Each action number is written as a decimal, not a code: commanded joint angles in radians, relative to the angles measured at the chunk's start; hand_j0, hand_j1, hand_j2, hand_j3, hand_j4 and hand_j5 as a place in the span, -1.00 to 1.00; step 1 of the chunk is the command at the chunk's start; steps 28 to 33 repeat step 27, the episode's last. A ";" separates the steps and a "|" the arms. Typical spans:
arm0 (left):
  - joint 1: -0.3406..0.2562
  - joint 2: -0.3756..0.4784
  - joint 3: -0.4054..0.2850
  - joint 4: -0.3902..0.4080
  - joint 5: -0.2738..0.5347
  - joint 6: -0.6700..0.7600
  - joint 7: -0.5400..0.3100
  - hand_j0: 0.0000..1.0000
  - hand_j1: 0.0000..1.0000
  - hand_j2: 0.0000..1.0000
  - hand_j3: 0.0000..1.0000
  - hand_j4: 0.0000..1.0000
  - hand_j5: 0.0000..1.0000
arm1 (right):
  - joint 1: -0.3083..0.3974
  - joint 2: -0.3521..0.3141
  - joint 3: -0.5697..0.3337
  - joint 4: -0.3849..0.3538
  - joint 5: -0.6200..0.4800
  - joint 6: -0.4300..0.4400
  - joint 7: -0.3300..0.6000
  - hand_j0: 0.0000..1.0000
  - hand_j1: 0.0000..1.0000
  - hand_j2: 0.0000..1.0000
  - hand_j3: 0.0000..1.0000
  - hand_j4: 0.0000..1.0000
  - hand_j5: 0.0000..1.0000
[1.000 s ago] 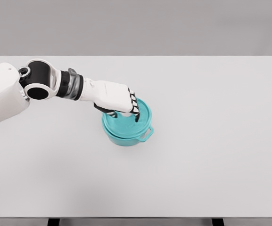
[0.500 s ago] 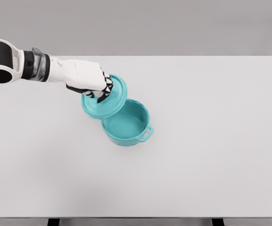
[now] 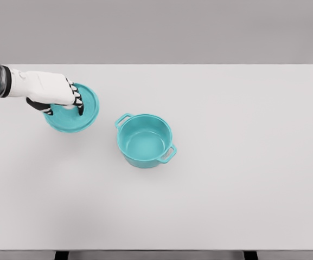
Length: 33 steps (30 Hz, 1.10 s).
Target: Open the lid of the pot with left arm
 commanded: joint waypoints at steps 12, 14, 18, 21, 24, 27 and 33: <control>0.012 -0.069 -0.009 0.154 -0.055 0.002 0.000 1.00 1.00 1.00 1.00 1.00 1.00 | 0.000 0.000 0.000 0.000 0.000 0.000 0.000 1.00 1.00 1.00 1.00 1.00 1.00; 0.012 -0.083 -0.009 0.183 -0.059 0.002 0.000 1.00 1.00 1.00 1.00 1.00 1.00 | 0.000 0.000 0.000 0.000 0.000 0.000 0.000 1.00 1.00 1.00 1.00 1.00 1.00; 0.012 -0.012 0.000 0.194 0.016 0.002 0.000 1.00 1.00 1.00 1.00 1.00 1.00 | 0.000 0.000 0.000 0.000 0.000 0.000 0.000 1.00 1.00 1.00 1.00 1.00 1.00; 0.051 0.011 0.001 0.321 0.191 0.002 0.000 1.00 1.00 1.00 1.00 1.00 1.00 | 0.000 0.000 0.000 0.000 0.000 0.000 0.000 1.00 1.00 1.00 1.00 1.00 1.00; 0.051 0.006 0.002 0.380 0.197 0.002 0.000 1.00 1.00 1.00 1.00 1.00 1.00 | 0.000 0.000 0.000 0.000 0.000 -0.001 0.000 1.00 1.00 1.00 1.00 1.00 1.00; 0.052 0.006 0.002 0.387 0.199 0.002 0.000 1.00 1.00 1.00 1.00 1.00 1.00 | 0.000 0.000 0.000 0.000 0.000 0.000 0.000 1.00 1.00 1.00 1.00 1.00 1.00; 0.052 0.006 0.002 0.387 0.199 0.002 0.000 1.00 1.00 1.00 1.00 1.00 1.00 | 0.000 0.000 0.000 0.000 0.000 0.000 0.000 1.00 1.00 1.00 1.00 1.00 1.00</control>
